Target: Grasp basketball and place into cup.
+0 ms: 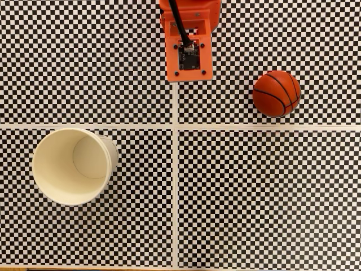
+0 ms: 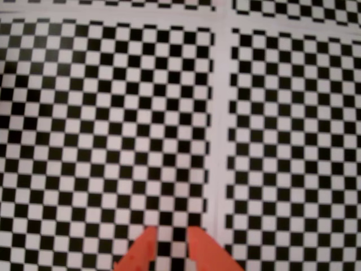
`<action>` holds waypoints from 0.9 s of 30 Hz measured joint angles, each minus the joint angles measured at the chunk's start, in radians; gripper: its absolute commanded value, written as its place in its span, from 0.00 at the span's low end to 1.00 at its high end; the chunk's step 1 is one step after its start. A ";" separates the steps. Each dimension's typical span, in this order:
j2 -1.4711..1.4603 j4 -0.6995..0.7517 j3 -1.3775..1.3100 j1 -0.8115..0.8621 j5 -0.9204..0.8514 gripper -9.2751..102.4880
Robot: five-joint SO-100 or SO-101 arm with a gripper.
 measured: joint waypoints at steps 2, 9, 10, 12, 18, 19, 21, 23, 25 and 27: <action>0.000 0.000 0.000 -0.003 -0.006 0.08; 0.000 0.000 0.000 -0.014 -0.009 0.08; 0.000 0.000 0.000 -0.014 -0.009 0.08; 0.000 0.000 0.000 -0.014 -0.009 0.08; 0.000 0.000 0.000 -0.014 -0.009 0.08; 0.000 0.000 0.000 -0.014 -0.003 0.08; 0.000 0.000 0.000 -0.014 0.031 0.08; 0.000 0.000 0.000 -0.014 0.014 0.08; 0.000 0.000 0.000 -0.014 0.002 0.08; 0.000 0.000 0.000 -0.014 0.000 0.08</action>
